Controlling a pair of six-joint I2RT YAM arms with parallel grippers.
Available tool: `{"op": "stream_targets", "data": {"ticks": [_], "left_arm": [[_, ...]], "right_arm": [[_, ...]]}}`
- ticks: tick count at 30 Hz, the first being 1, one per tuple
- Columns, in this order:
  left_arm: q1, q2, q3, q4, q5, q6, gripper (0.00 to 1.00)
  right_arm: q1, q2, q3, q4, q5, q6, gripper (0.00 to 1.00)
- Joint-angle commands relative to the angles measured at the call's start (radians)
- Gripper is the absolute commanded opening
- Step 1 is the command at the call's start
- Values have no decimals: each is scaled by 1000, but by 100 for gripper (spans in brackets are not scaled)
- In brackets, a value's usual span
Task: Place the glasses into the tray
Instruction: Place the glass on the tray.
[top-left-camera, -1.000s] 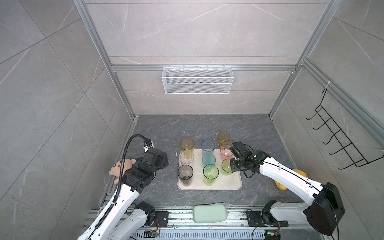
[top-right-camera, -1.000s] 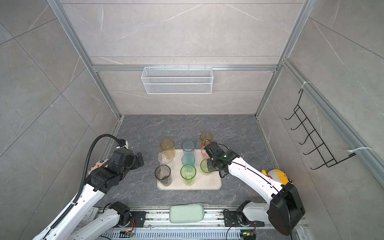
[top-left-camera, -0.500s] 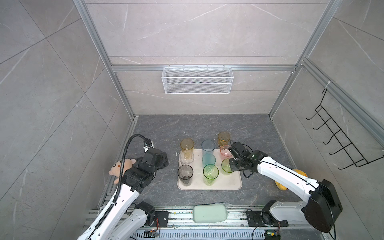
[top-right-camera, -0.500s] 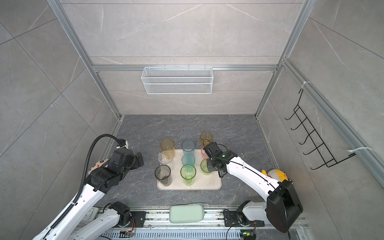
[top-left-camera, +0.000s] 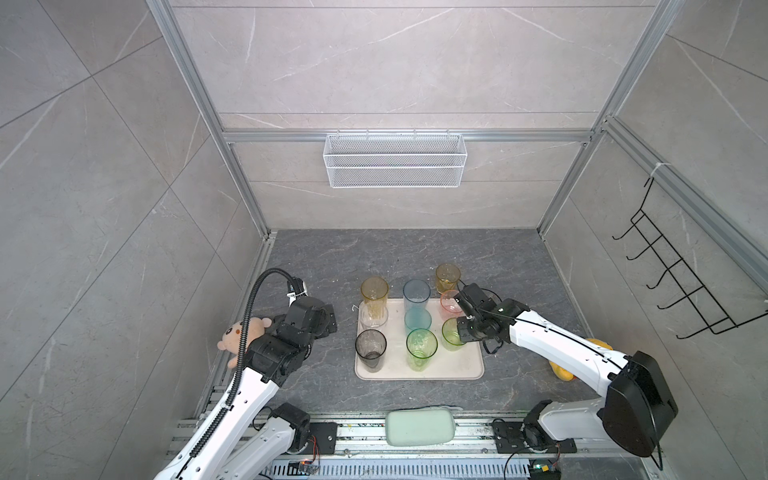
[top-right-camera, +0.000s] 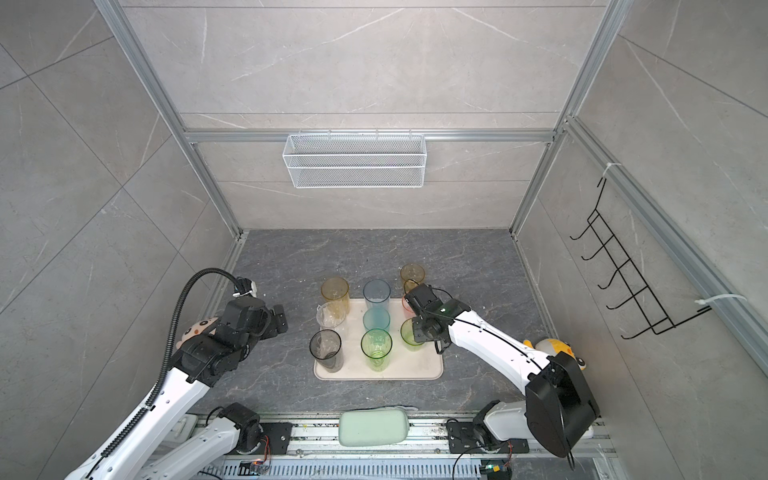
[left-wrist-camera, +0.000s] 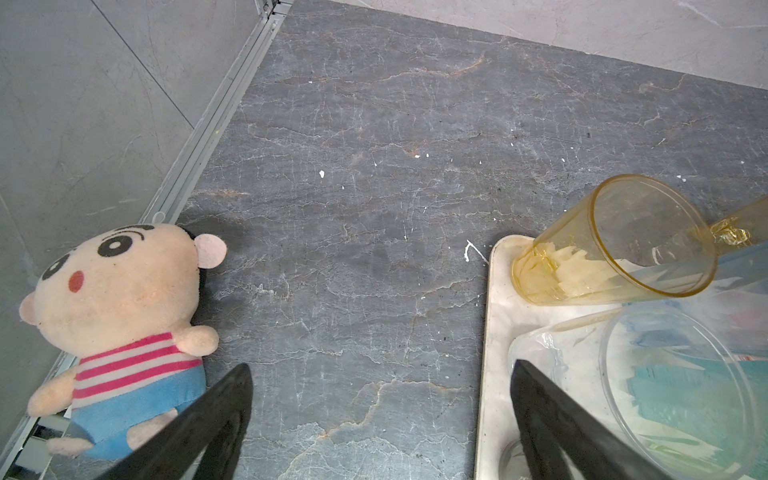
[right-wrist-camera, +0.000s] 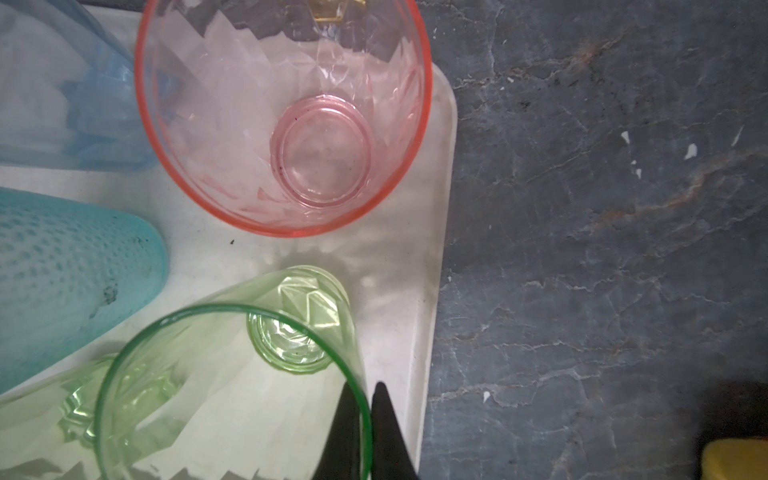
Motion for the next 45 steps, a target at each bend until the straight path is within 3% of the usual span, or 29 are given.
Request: {"op": "stream_targets", "data": {"ticks": [1,37,45], "left_arm": [[-5,-9,4,6,-7,-19,97],[-5,-15,-3,6,-4,-25,97],[-5,-9,-1,7,-5,-23,97]], "right_arm": [[-10,24,16,-1,23,25,0],[-41,108,82,-32,14,35,0],[-42,99,84,-41,8,44,13]]}}
